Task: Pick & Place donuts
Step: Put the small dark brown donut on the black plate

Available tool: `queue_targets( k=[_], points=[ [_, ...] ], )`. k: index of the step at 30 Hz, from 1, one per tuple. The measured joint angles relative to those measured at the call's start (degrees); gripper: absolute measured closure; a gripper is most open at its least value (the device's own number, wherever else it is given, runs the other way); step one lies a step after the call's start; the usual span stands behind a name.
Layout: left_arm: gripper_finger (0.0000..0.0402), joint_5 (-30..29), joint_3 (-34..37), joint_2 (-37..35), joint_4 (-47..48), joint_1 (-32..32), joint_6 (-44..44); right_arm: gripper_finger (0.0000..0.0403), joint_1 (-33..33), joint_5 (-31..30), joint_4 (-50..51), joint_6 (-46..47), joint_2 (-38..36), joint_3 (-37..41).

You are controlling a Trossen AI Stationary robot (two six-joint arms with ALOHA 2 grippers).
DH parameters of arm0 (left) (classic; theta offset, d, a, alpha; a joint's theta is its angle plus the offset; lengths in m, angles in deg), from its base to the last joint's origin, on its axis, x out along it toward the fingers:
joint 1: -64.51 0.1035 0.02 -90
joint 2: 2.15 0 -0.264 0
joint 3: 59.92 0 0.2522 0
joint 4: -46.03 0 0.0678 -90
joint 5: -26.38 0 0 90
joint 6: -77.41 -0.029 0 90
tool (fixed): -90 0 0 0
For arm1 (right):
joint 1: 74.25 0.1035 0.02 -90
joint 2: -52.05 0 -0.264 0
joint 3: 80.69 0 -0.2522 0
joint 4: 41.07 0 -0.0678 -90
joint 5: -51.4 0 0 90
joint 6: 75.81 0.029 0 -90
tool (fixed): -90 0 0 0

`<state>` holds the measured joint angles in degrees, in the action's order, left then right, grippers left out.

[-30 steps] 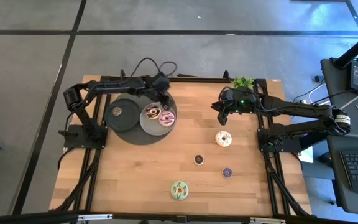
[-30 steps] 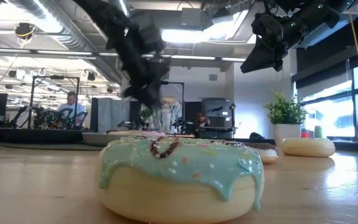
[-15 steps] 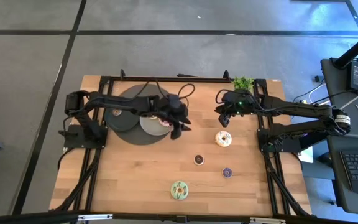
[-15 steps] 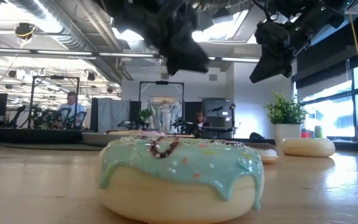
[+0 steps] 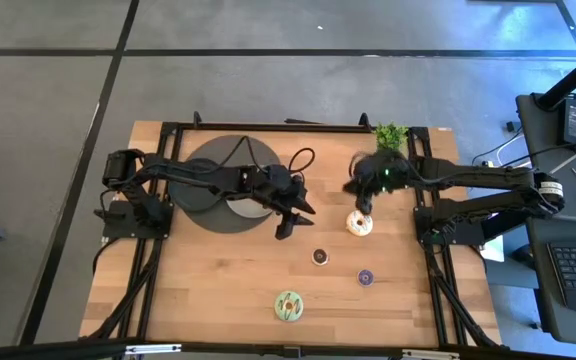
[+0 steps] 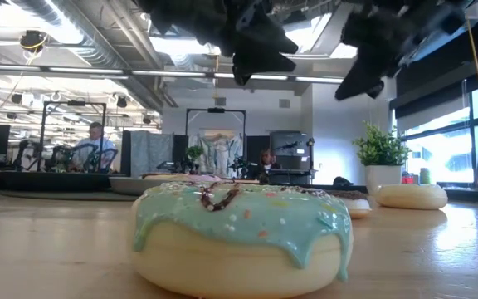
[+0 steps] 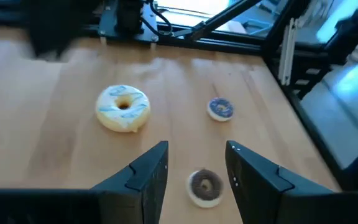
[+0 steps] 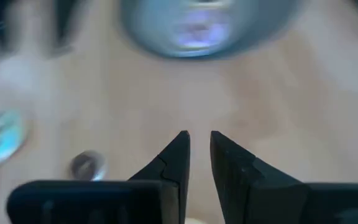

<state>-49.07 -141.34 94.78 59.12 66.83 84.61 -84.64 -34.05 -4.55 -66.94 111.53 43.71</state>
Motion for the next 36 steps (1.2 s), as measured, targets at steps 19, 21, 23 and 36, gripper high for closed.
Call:
queue_targets(
  k=[19, 21, 23, 36],
  points=[
    [0.0250, -3.8, 0.1, -3.3, 0.6, -9.5, 12.6, 0.0336, 25.0, -11.2, -10.6, 2.6, 13.6, 0.0],
    [0.0249, -6.7, 0.1, -3.8, -0.4, -10.7, 12.1, 0.0336, 26.2, -11.1, -12.9, 2.7, 16.7, 0.0],
    [0.0250, -9.4, 0.1, -4.1, -0.8, -11.9, 11.8, 0.0336, 27.2, -11.1, -14.7, 2.6, 19.6, 0.0],
    [0.0249, -16.1, 0.1, -6.8, -0.6, -16.6, 12.1, 0.0315, 29.1, -9.5, -22.3, 4.2, 30.8, 0.0]
  ],
)
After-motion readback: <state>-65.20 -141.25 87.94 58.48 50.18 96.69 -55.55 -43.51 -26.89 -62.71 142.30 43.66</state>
